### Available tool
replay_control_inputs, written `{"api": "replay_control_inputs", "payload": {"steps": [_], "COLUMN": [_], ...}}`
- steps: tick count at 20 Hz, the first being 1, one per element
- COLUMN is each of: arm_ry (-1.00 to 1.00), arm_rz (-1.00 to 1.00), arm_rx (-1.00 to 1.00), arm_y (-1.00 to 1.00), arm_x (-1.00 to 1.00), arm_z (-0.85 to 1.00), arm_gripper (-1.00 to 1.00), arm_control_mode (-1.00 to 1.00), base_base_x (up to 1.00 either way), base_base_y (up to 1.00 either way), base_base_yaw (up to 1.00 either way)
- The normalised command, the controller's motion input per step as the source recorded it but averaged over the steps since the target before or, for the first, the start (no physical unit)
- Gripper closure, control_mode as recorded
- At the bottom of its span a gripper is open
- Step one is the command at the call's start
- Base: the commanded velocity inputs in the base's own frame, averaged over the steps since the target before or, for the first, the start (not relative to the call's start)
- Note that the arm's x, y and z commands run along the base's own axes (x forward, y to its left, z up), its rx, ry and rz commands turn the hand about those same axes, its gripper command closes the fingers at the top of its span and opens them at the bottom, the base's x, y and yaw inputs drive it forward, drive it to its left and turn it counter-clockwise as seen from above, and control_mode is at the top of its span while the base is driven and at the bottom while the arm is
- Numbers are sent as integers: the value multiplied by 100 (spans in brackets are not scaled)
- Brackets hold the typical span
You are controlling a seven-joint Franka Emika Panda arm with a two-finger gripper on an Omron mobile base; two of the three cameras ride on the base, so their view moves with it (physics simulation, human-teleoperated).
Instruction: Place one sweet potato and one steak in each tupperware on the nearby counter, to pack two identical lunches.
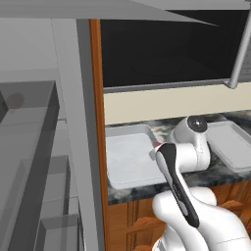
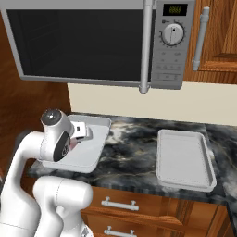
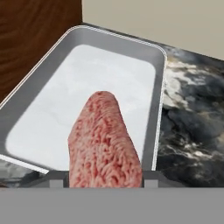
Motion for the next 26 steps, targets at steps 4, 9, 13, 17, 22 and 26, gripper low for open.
{"api": "replay_control_inputs", "payload": {"steps": [4, 9, 13, 17, 22, 26], "arm_ry": [6, 0, 0, 0, 1, 0], "arm_rz": [0, 0, 0, 0, 0, 0], "arm_rx": [2, 6, 3, 0, 0, 0], "arm_y": [2, 0, 0, 5, 8, 5], "arm_x": [28, 41, 28, 30, 40, 38], "arm_z": [-18, -24, -27, -17, -18, -33], "arm_gripper": [100, 100, 100, 100, 100, 100], "arm_control_mode": [-100, -100, -100, -100, -100, -100], "base_base_x": [0, 0, 0, 0, 0, 0], "base_base_y": [0, 0, 0, 0, 0, 0], "base_base_yaw": [0, 0, 0, 0, 0, 0]}}
